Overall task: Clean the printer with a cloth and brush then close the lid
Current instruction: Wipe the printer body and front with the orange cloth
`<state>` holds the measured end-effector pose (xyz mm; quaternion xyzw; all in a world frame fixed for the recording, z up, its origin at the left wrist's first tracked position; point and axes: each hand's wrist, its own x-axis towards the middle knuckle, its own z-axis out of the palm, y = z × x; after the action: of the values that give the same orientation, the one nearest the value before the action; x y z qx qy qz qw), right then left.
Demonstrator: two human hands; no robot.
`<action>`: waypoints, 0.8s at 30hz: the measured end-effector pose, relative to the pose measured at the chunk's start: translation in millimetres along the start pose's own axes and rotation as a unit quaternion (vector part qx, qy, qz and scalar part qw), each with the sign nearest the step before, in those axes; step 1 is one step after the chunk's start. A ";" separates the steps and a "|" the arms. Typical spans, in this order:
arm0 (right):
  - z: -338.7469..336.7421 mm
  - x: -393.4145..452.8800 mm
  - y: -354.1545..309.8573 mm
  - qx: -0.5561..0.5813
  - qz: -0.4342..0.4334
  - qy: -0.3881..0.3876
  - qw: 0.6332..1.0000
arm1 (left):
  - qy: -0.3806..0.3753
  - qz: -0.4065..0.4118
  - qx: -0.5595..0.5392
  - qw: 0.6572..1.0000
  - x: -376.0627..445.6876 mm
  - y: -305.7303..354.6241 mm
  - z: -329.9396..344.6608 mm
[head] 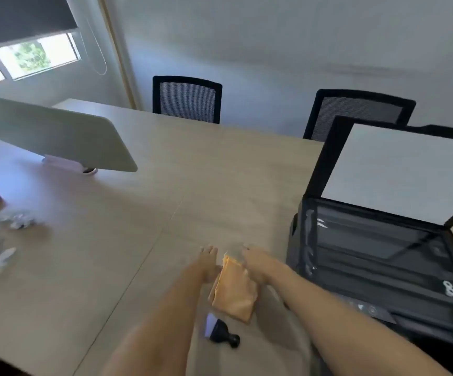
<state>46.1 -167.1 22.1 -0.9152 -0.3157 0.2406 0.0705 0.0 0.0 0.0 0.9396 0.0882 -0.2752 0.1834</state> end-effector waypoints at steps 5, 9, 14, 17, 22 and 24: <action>57.3 7.6 10.5 0.016 0.111 -0.096 0.989 | 0.020 -0.005 0.034 0.999 3.4 -11.5 55.4; 75.4 7.0 10.0 0.009 0.128 -0.052 0.990 | 0.120 -0.006 -0.009 0.993 5.7 -14.3 81.2; 84.3 -6.2 5.4 -0.023 0.139 0.011 0.990 | 0.185 0.003 -0.059 0.981 -0.5 -11.6 87.2; 80.6 -19.1 2.5 -0.008 0.132 0.009 0.991 | 0.177 0.001 -0.171 0.969 -6.4 -11.7 77.2; 43.1 -57.7 -9.5 0.117 0.060 0.064 0.989 | 0.193 0.048 -0.392 0.898 -29.5 3.2 34.8; 24.0 -78.6 -13.7 0.209 0.022 0.142 0.967 | 0.211 0.047 -0.451 0.866 -40.1 13.2 13.5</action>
<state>-26.8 -204.9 36.1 -0.9115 -0.2250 0.1700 0.2993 -36.5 -20.0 15.4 0.7935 0.1950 0.0085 0.5765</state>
